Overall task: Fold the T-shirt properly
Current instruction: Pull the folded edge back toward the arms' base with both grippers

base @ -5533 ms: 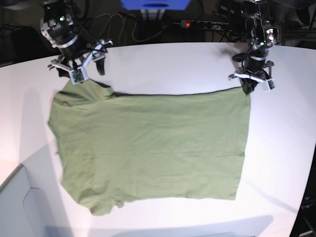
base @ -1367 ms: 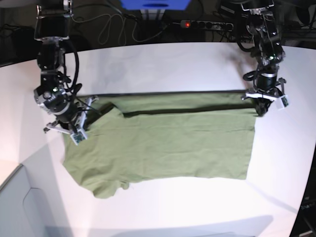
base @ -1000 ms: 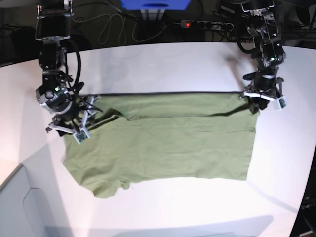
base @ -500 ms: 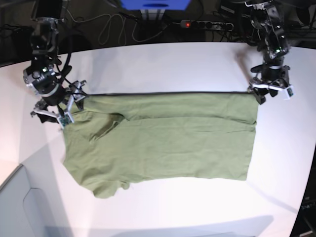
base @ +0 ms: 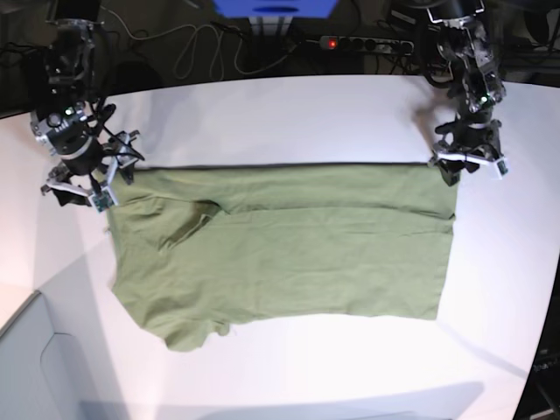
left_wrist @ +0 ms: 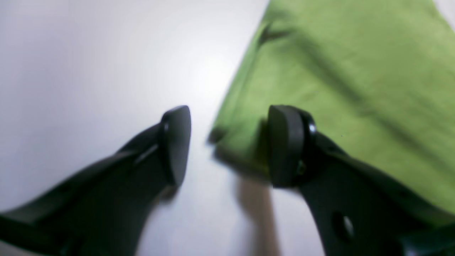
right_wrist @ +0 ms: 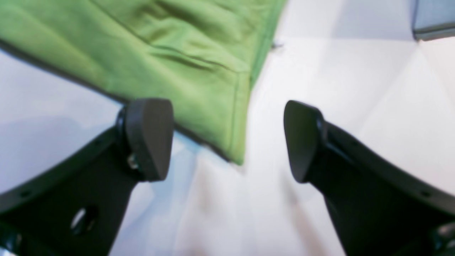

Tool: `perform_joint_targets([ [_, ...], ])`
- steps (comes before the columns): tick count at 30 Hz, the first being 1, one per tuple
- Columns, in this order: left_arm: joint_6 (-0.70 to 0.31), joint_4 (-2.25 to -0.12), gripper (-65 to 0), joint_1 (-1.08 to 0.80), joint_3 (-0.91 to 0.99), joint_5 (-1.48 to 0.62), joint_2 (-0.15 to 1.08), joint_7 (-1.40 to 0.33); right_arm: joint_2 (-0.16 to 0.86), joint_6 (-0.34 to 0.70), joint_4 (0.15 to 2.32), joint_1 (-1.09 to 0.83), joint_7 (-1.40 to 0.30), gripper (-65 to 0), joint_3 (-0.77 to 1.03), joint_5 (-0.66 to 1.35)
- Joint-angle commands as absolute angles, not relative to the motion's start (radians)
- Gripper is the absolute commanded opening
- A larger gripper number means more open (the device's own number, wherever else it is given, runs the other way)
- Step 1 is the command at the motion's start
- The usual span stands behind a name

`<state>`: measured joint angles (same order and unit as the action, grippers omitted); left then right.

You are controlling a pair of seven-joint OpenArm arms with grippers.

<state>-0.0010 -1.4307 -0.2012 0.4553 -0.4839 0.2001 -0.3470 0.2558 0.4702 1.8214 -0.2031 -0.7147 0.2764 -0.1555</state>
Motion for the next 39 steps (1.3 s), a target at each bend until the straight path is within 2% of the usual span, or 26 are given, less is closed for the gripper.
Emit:
perform_joint_targets([
  [1,-0.001,-1.431,-32.4,-0.186,0.456,-0.490,0.216,-0.351,0.268,0.484,1.836,-0.196,-0.699,-17.8,0.300,-0.151],
  [3,-0.001,-1.411,-32.5,-0.180,0.456,-0.490,0.216,-0.352,0.268,0.484,1.836,-0.196,-0.699,-17.7,0.323,-0.151],
  [5,-0.001,-1.399,-35.3,-0.180,0.456,-0.490,0.216,-0.352,0.268,0.484,1.836,-0.196,-0.699,-17.7,0.334,-0.151],
  [11,-0.002,-1.395,-57.2,-0.174,0.414,-0.490,0.216,-0.351,0.268,0.484,1.799,-0.191,-0.699,-17.8,0.334,-0.150],
  [14,-0.002,-1.395,-65.0,-0.174,0.403,-0.490,0.216,-0.351,0.265,0.484,1.733,-0.186,-0.696,-17.9,0.334,-0.145],
  [19,-0.002,-1.395,-65.0,-0.174,0.403,-0.490,0.216,-0.351,0.268,0.486,1.623,-0.185,-0.576,-18.0,0.332,-0.148],
  [25,-0.002,-1.395,-65.0,-0.179,0.410,-0.490,0.216,-0.351,0.268,0.486,1.531,-0.185,-0.518,-19.3,0.332,-0.148],
  [27,-0.002,-1.397,-65.0,-0.182,0.410,-0.490,0.216,-0.351,0.269,0.487,1.521,-0.185,-0.513,-24.7,0.331,-0.148],
  [28,-0.002,-1.397,-65.0,-0.182,0.410,-0.490,0.216,-0.351,0.269,0.503,1.521,-0.185,-0.515,-29.6,0.331,-0.148],
  [31,-0.002,-1.402,-65.0,-0.183,0.410,-0.490,0.216,-0.351,0.269,0.562,1.521,-0.185,-0.518,-47.4,0.338,-0.151],
  [34,-0.002,-1.405,-65.0,-0.191,0.410,-0.487,0.217,-0.351,0.269,0.578,1.521,-0.189,-0.518,-64.8,0.340,-0.153],
  [39,0.001,-1.472,-65.0,-0.239,0.410,-0.490,0.222,-0.358,0.295,0.582,1.531,-0.211,-0.519,-65.0,0.340,-0.153],
])
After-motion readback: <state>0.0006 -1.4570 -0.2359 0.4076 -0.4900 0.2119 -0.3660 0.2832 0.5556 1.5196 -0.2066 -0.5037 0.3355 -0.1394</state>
